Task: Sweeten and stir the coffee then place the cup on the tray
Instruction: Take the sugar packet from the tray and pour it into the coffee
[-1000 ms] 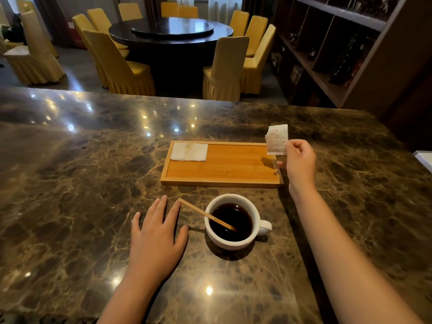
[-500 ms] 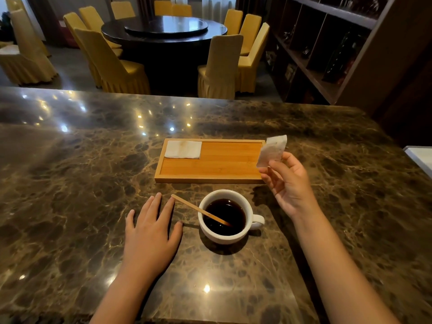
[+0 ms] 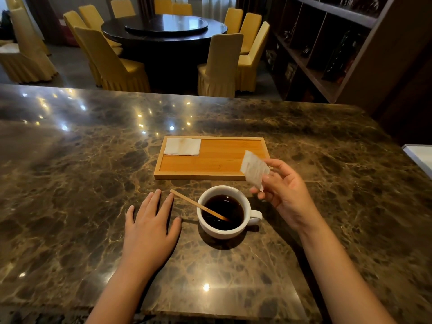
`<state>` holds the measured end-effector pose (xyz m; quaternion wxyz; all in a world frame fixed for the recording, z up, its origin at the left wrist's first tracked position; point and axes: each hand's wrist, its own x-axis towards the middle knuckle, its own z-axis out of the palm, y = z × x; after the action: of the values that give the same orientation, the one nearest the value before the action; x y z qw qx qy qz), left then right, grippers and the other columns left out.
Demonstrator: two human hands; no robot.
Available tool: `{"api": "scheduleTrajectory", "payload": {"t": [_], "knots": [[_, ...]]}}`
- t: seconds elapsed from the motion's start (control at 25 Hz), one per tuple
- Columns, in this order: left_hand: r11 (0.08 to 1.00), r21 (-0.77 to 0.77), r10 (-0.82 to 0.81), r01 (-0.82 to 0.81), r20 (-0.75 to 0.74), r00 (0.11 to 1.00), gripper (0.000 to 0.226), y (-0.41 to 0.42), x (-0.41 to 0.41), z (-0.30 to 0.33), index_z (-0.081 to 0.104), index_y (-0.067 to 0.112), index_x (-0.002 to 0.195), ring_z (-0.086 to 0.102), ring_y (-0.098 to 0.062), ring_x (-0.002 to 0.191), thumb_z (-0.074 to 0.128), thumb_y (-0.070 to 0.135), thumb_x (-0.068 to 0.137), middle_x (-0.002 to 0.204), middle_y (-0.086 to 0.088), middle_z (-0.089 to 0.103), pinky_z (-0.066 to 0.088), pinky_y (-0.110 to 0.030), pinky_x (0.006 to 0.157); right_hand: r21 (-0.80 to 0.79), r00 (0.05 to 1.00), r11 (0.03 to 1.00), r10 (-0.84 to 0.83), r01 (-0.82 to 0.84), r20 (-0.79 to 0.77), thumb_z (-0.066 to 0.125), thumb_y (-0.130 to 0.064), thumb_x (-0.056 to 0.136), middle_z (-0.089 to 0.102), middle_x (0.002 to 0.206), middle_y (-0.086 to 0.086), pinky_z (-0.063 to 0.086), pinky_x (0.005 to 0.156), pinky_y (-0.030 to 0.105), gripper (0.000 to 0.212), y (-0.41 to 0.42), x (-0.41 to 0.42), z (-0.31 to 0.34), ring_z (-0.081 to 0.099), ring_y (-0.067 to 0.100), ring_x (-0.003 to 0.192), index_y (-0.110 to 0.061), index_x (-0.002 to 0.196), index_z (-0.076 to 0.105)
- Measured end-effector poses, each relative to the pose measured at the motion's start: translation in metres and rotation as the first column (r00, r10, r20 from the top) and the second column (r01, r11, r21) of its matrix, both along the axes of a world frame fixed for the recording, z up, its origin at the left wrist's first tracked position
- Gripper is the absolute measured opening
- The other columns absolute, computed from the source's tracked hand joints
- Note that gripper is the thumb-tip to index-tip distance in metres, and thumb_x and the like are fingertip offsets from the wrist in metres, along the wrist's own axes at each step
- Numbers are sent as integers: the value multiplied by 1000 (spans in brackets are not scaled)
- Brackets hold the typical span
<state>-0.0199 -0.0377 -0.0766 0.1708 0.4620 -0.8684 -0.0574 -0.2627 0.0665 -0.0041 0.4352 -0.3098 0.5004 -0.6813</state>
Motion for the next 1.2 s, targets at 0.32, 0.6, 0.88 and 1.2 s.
{"api": "scheduleTrajectory", "payload": {"t": [0.32, 0.6, 0.88, 1.2], "knots": [[1000, 3, -2, 2, -2, 1000, 57, 0, 0, -1, 35, 21, 135, 19, -19, 133, 31, 47, 84, 144, -9, 30, 11, -53, 105, 32, 910, 999, 39, -28, -413, 57, 1, 86, 63, 104, 7, 55, 56, 18, 27, 5, 7, 10, 70, 11, 76, -20, 103, 59], [1000, -5, -6, 6, -7, 1000, 59, -1, 0, -2, 37, 20, 134, 21, -20, 132, 27, 50, 83, 144, -11, 32, 12, -54, 105, 4, 592, 999, 25, -36, -805, 62, -9, 85, 58, 105, -21, 56, 69, 32, 37, 4, 7, 13, 63, 14, 85, -35, 110, 56], [1000, 5, -4, 4, -9, 1000, 57, -1, 1, -2, 36, 21, 135, 20, -20, 133, 33, 46, 84, 144, -10, 31, 11, -54, 105, 2, 545, 1000, 9, -15, -838, 62, -8, 85, 58, 103, -21, 54, 66, 21, 37, 2, 8, 7, 61, 10, 83, -34, 110, 55], [1000, 0, -8, 8, -12, 1000, 58, 0, 1, -1, 36, 21, 134, 19, -19, 133, 29, 48, 84, 144, -10, 31, 10, -52, 105, -39, 901, 999, -50, 37, -432, 59, 2, 83, 65, 92, -1, 59, 68, 28, 44, 6, 15, -2, 67, 9, 84, -30, 114, 54]]}}
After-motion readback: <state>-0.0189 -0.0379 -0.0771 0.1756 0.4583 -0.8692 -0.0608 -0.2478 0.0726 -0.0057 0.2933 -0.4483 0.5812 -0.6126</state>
